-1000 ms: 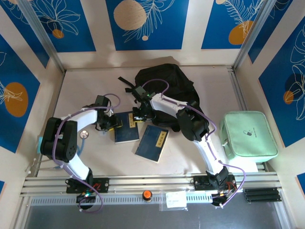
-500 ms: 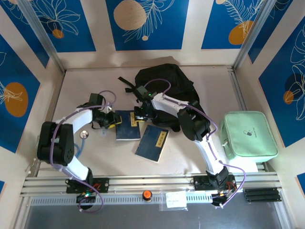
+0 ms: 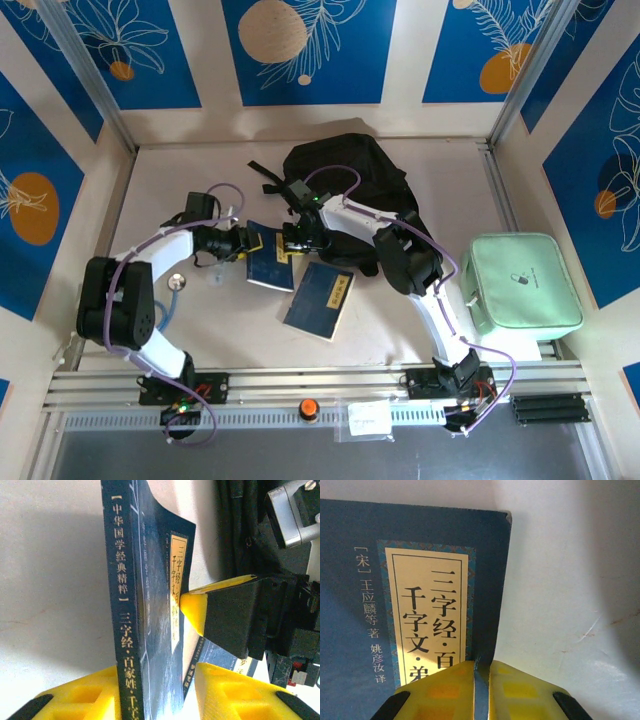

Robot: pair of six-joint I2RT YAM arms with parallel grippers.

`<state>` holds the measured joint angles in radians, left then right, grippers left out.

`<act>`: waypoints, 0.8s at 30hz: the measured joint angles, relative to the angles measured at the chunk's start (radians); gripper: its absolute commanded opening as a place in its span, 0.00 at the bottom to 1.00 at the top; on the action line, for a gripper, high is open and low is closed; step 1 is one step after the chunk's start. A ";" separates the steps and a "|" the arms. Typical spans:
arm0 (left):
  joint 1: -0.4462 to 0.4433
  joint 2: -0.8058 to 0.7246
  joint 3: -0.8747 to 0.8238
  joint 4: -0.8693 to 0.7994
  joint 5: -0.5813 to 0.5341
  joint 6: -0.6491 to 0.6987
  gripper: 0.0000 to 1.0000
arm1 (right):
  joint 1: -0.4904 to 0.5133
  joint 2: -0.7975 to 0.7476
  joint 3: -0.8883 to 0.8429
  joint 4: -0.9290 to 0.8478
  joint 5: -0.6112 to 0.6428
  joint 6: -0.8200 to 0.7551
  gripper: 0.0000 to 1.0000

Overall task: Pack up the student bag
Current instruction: Pick up the book at the center of the table.

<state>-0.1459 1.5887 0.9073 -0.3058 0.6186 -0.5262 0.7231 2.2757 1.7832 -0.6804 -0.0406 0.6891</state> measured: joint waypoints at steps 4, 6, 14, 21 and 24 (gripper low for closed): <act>0.000 0.004 0.000 0.003 0.001 0.000 0.28 | 0.000 -0.003 -0.006 0.007 0.000 0.000 0.12; 0.000 0.010 0.000 0.003 -0.001 0.002 0.24 | 0.000 -0.005 -0.010 0.011 0.000 0.000 0.12; 0.000 0.021 0.002 -0.011 -0.040 -0.003 0.00 | -0.004 -0.027 -0.033 0.019 0.002 -0.013 0.26; 0.000 -0.061 0.040 -0.016 -0.116 -0.025 0.00 | -0.049 -0.299 -0.222 0.089 -0.010 -0.033 0.50; 0.000 -0.134 0.051 0.033 -0.142 -0.077 0.00 | -0.103 -0.465 -0.329 0.194 -0.056 -0.022 0.60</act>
<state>-0.1459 1.4548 0.9581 -0.2726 0.4763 -0.6029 0.6205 1.8111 1.4544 -0.4866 -0.0963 0.6670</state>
